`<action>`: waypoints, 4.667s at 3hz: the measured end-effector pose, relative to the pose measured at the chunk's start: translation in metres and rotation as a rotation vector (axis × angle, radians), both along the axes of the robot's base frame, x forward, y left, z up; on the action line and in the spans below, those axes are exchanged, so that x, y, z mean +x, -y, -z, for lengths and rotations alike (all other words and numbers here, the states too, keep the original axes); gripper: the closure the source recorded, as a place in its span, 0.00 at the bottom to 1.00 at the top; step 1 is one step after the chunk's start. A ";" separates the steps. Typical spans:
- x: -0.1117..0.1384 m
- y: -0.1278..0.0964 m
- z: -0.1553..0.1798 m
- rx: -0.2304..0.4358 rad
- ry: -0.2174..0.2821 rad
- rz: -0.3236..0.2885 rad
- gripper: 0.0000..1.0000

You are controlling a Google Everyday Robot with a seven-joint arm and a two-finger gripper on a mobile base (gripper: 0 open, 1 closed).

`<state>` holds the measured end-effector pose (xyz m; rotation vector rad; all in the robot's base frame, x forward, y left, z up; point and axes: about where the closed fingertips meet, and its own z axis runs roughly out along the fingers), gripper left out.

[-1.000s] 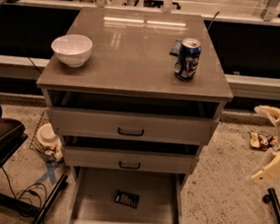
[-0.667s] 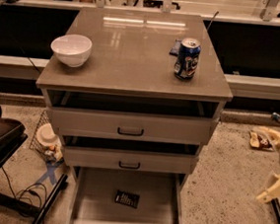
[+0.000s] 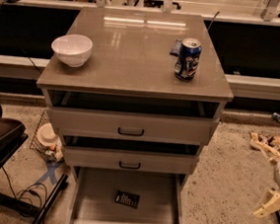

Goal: Pick rxbar chocolate from bottom drawer and place on counter

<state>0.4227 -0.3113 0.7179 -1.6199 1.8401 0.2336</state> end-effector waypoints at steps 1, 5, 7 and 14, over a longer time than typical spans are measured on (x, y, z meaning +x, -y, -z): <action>0.006 -0.019 0.021 0.010 0.001 0.005 0.00; 0.074 -0.132 0.237 0.138 0.074 0.013 0.00; 0.075 -0.146 0.298 0.128 0.052 0.030 0.00; 0.125 -0.307 0.555 0.309 -0.197 -0.025 0.00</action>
Offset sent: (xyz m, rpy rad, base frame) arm 0.0541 0.1335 -0.1587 0.1281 -0.0626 -0.0008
